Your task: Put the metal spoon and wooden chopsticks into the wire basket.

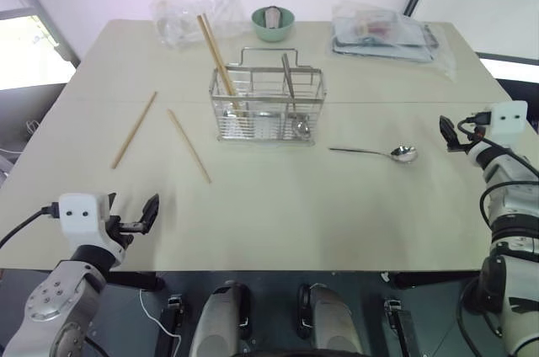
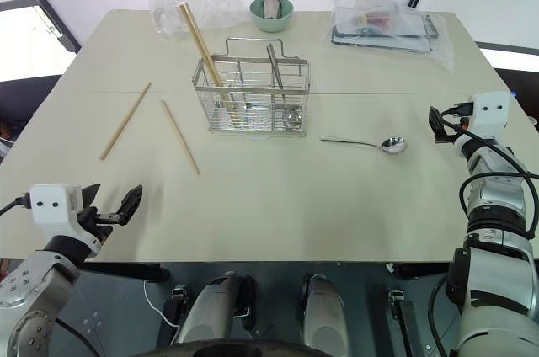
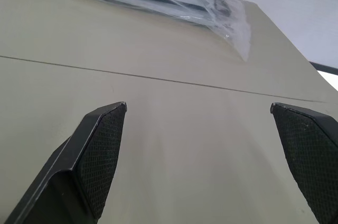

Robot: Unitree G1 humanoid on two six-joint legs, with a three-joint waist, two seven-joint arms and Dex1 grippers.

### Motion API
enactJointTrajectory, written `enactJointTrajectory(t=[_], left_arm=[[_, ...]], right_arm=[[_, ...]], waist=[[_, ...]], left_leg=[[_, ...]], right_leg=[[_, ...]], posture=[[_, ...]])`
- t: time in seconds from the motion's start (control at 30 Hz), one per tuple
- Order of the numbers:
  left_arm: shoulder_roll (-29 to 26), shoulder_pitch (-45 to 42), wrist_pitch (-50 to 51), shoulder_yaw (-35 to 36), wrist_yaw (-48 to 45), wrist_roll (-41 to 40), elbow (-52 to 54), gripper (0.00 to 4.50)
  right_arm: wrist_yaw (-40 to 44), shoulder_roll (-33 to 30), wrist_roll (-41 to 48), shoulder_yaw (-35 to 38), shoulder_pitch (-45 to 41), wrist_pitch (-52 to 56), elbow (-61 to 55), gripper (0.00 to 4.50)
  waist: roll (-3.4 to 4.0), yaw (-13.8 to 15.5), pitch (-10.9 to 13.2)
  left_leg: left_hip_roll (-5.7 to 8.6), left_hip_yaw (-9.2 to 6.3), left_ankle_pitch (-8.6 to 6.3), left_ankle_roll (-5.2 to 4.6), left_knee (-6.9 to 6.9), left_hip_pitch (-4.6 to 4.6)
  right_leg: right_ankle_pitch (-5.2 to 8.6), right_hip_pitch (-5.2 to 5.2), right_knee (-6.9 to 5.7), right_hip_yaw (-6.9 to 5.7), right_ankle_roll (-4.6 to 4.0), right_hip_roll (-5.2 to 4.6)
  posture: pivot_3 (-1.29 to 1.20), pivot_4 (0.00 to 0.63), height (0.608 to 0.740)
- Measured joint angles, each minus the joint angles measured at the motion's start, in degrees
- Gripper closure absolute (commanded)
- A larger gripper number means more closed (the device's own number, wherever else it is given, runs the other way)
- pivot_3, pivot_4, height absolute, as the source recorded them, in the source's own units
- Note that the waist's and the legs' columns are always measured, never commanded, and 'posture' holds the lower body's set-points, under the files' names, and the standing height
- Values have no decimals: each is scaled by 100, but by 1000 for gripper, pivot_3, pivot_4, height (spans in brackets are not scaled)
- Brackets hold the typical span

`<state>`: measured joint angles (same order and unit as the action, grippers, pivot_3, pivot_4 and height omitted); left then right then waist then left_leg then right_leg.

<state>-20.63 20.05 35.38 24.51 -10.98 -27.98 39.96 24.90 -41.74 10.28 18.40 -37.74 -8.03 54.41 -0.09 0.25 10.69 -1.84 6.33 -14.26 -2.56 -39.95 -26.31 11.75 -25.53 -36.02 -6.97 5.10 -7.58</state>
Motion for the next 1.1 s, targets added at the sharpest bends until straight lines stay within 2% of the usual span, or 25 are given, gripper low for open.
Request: enactJointTrajectory(t=[0.73, 0.9, 1.03, 1.1], left_arm=[[28, -211, -84, 99, -21, -10, -43, 80], [-459, -757, 134, 428, -206, -567, -40, 80], [-1164, -1244, 737, 784, -483, -1715, 27, 80], [-1715, -1587, 1125, 789, -590, -2325, 70, 80]], right_arm=[[16, -1, -11, -7, -60, -8, 93, 0], [352, -118, -111, -185, -635, 23, 428, 0], [1289, -479, -174, -436, -1443, 109, 493, 0], [2015, -568, -230, -656, -1714, 165, 502, 0]], waist=[[1, -1, 0], [11, -22, 5], [22, -66, 9], [22, -85, 9]], left_leg=[[0, 0, 0, 0, -1, 0], [0, 0, 1, 0, -3, 0], [0, -7, 1, 1, -1, 0], [0, -9, 1, 2, -1, 1]], right_leg=[[0, 1, 0, -1, 0, 1], [0, -1, -2, 0, 0, 0], [-1, 3, -2, -3, 2, 1], [-1, 6, 1, -5, 2, 1]], posture=[[0, 150, 707], [0, 150, 707], [0, 150, 707], [0, 150, 707]])
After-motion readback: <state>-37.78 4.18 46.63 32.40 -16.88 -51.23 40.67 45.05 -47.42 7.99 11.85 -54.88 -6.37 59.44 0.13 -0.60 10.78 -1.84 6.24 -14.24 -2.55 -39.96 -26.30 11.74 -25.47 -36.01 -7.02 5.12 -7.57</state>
